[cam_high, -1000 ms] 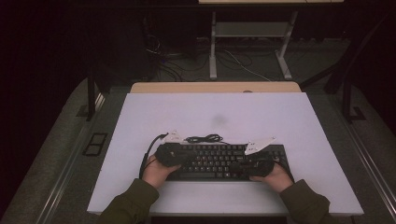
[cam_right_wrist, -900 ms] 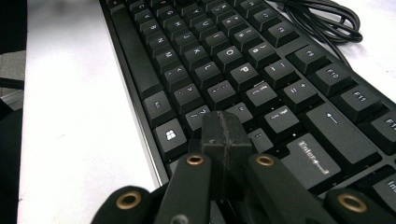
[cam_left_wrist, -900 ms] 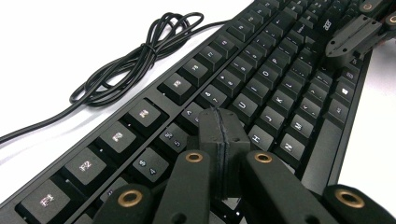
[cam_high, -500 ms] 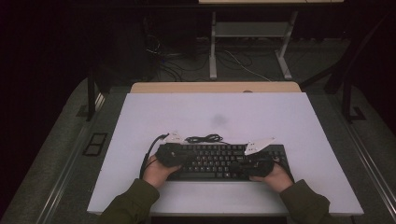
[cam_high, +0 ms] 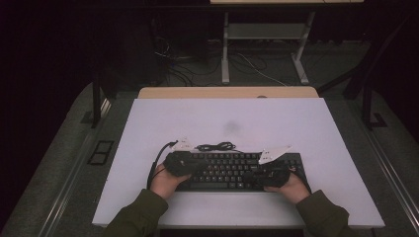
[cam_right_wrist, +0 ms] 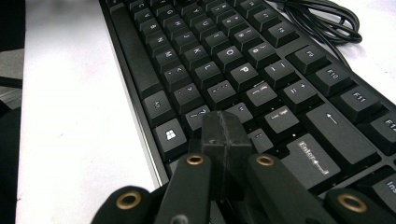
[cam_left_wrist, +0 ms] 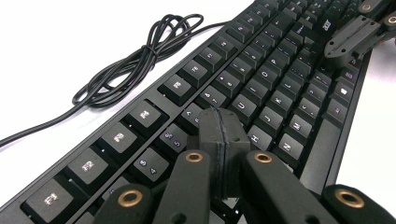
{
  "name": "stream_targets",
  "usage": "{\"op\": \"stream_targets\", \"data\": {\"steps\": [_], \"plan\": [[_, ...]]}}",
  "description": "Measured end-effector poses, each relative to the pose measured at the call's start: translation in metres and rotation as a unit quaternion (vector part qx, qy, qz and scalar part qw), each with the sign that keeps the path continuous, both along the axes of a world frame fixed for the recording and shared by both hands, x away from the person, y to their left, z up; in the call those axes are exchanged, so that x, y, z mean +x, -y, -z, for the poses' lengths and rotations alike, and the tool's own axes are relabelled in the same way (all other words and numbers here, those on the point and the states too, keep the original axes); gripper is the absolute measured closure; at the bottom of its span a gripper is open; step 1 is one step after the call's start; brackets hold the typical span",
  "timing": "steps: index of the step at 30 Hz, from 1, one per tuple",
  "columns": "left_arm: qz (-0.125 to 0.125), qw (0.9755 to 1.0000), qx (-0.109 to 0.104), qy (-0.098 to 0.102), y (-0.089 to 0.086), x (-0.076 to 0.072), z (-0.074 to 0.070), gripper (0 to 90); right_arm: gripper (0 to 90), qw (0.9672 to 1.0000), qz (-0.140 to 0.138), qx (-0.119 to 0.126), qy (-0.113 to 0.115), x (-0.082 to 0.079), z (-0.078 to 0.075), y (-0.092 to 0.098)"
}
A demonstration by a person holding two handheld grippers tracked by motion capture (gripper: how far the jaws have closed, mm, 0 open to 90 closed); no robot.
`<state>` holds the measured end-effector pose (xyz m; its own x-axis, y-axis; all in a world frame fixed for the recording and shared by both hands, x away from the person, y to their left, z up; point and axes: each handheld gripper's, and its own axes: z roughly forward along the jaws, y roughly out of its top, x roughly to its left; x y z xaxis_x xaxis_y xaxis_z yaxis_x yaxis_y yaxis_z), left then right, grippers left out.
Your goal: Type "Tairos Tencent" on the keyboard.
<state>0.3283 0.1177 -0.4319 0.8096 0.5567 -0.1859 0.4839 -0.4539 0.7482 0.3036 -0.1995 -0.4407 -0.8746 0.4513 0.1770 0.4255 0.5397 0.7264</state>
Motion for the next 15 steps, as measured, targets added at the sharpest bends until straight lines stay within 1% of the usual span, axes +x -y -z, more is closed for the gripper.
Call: {"op": "stream_targets", "data": {"steps": [4,8,11,15], "plan": [[-0.001,1.0,-0.008,0.004,-0.003,-0.002,-0.003,88.7,89.3,1.0,0.0,0.0,0.0,0.0,0.0,0.0],[-0.002,0.9999,-0.011,0.008,-0.006,-0.003,-0.005,84.6,89.3,1.0,0.0,0.001,0.0,0.0,0.0,0.0],[-0.002,0.9999,-0.011,0.01,-0.009,-0.005,-0.005,79.9,89.3,1.0,0.0,0.0,0.0,0.0,0.0,0.0],[-0.005,0.9997,-0.013,0.019,-0.013,-0.007,-0.006,71.5,89.3,1.0,0.0,0.001,0.0,0.0,0.0,0.0]]}}
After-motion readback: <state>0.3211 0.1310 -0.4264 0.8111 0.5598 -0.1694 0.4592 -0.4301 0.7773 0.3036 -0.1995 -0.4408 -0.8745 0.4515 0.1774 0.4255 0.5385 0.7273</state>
